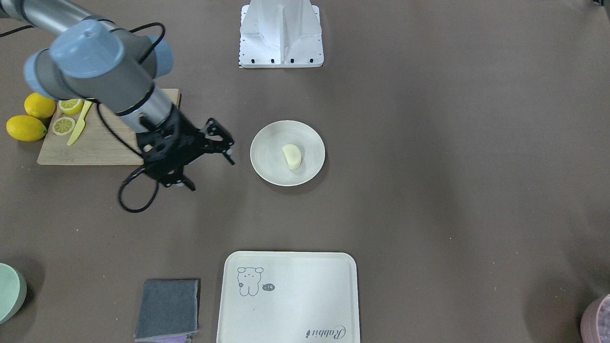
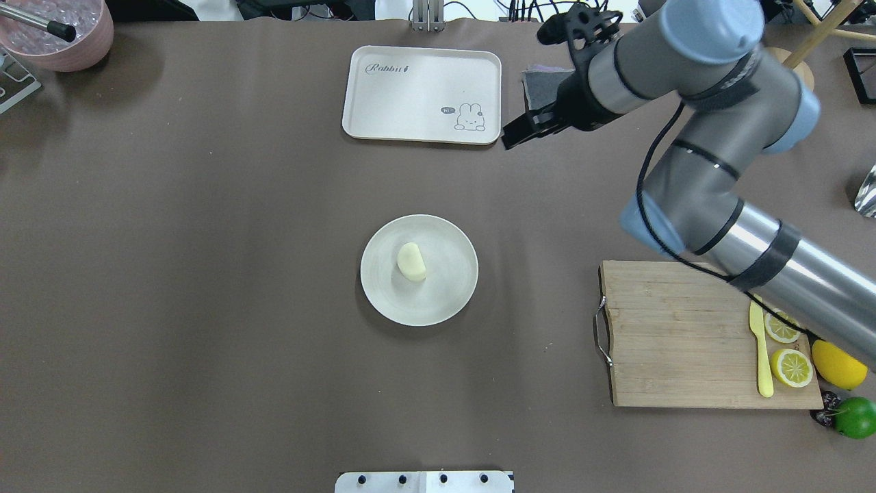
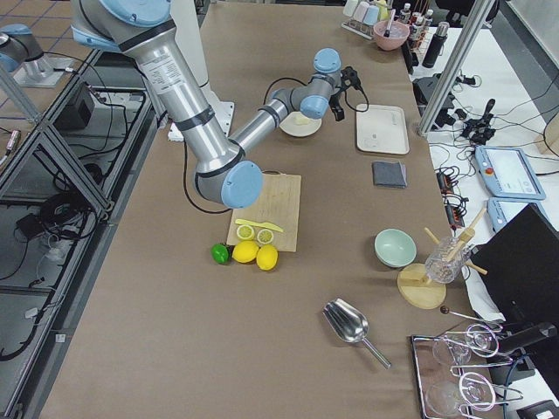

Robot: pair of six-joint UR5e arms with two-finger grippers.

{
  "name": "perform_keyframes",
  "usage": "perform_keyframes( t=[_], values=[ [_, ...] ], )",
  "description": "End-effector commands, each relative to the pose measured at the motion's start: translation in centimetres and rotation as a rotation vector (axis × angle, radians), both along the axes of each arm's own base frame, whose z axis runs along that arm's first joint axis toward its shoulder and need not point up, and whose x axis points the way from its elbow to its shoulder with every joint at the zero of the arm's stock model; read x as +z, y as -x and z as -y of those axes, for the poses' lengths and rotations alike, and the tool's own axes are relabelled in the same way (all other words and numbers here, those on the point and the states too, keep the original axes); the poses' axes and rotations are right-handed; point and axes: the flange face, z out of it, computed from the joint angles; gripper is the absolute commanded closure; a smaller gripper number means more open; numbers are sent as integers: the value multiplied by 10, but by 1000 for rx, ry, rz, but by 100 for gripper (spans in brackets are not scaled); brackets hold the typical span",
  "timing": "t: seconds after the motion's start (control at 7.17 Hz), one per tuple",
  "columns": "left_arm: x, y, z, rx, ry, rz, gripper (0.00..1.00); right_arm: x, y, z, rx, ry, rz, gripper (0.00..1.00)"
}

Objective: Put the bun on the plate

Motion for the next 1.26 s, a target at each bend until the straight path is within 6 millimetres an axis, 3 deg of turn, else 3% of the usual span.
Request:
perform_keyframes(
  t=[0.0,0.28,0.7,0.84,1.12],
  values=[
    [36,59,1,-77,131,-14,2,66,-139,62,38,24,-137,0],
    [74,87,4,-112,253,-15,2,105,-215,78,104,116,-222,0],
    [91,101,-3,-127,320,-11,2,195,-300,66,175,211,-275,0],
    [94,107,-5,-136,340,-13,2,217,-323,60,186,229,-286,0],
    [112,115,-7,-147,398,-12,2,237,-358,57,231,271,-285,0]
  ],
)
